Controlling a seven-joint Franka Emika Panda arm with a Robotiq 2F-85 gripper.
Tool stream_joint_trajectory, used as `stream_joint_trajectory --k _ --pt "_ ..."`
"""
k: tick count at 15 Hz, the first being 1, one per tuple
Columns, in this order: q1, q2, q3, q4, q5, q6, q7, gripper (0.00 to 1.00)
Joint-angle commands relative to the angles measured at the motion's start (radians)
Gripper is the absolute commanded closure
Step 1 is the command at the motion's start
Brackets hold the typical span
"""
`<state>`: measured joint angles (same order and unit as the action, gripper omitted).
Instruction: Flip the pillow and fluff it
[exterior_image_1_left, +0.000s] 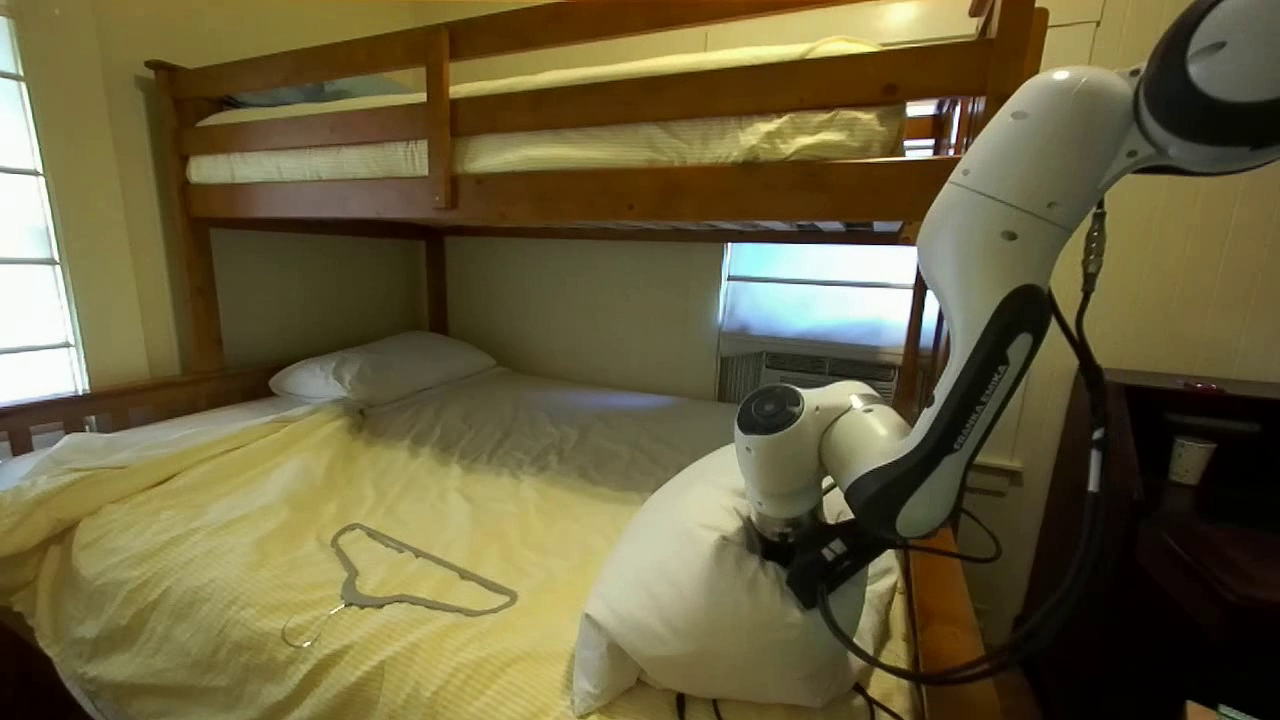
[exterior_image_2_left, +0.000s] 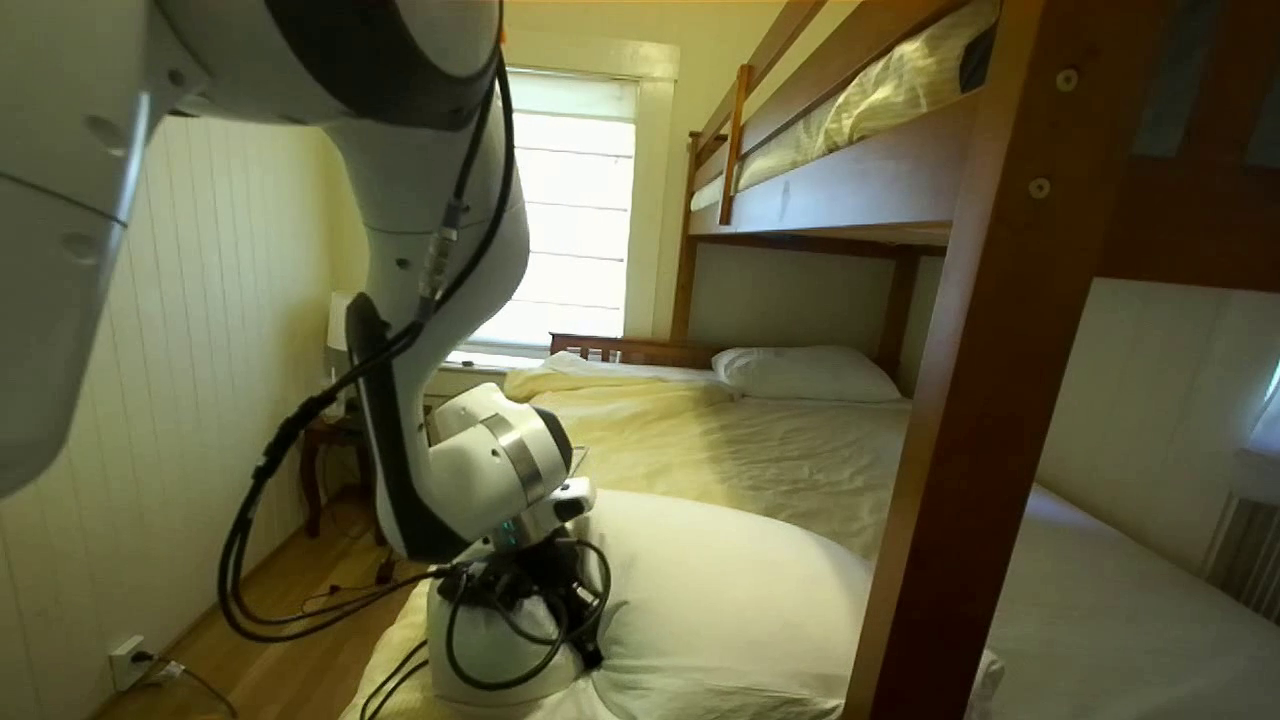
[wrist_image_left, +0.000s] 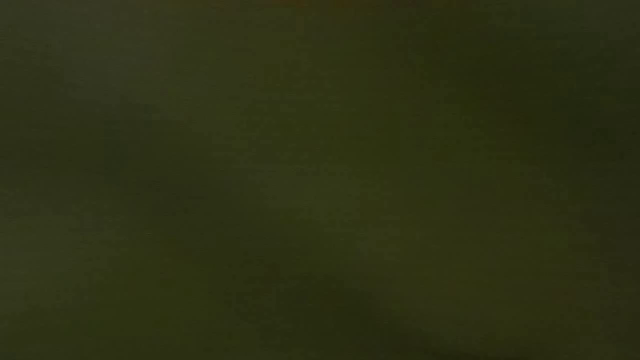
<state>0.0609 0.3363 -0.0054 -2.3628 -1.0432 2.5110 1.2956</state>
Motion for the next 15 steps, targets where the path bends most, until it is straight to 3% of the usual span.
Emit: stream_joint_trajectory --k 1,5,12,13,15 --pt "0.032 0.181 -0.011 0.094 0.011 -0.020 0.051 1.00" --pt "0.007 0.161 0.016 0.084 0.143 -0.109 -0.125 1.00" --pt "0.002 0.015 0.015 0.028 0.523 -0.277 -0.526 1.00" --pt "0.011 -0.014 0.005 0.019 0.549 -0.302 -0.538 0.74" --pt "0.029 -0.087 -0.013 0.000 0.559 -0.328 -0.532 0.68"
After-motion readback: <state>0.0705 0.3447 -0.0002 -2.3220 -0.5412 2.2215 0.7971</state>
